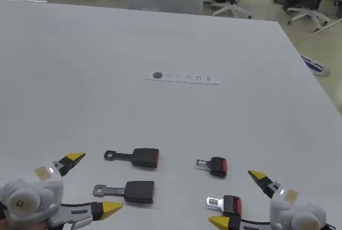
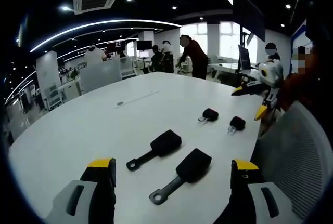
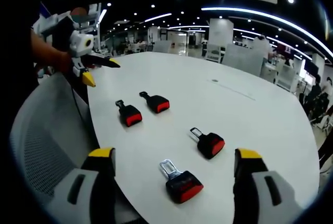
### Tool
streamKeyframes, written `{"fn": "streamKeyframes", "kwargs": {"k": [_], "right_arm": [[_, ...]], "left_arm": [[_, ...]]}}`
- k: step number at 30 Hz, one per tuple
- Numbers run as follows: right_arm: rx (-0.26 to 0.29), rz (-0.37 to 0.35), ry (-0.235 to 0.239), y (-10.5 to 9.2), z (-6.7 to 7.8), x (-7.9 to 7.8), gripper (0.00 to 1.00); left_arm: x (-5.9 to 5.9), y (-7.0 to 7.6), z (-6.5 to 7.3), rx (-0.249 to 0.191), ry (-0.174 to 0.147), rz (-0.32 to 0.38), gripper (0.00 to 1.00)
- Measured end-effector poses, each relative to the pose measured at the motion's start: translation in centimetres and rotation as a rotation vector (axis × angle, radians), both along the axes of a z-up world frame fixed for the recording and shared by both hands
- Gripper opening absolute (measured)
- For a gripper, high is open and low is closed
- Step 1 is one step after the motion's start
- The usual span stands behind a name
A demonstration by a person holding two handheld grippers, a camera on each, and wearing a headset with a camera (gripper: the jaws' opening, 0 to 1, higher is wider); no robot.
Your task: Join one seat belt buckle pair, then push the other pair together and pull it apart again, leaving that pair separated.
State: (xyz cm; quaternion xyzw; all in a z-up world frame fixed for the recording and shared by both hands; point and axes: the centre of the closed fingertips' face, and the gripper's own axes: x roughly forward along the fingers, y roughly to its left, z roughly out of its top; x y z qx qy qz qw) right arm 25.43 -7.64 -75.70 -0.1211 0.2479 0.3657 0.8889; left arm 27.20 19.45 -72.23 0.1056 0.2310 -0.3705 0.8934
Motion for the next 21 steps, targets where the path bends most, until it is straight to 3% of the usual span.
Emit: {"fn": "streamKeyframes", "kwargs": {"k": [21], "right_arm": [[-0.038, 0.054, 0.072, -1.3, -2.6, 0.1, 0.93]], "left_arm": [[0.5, -1.7, -2.3, 0.026, 0.047, -0.068, 0.92]]}}
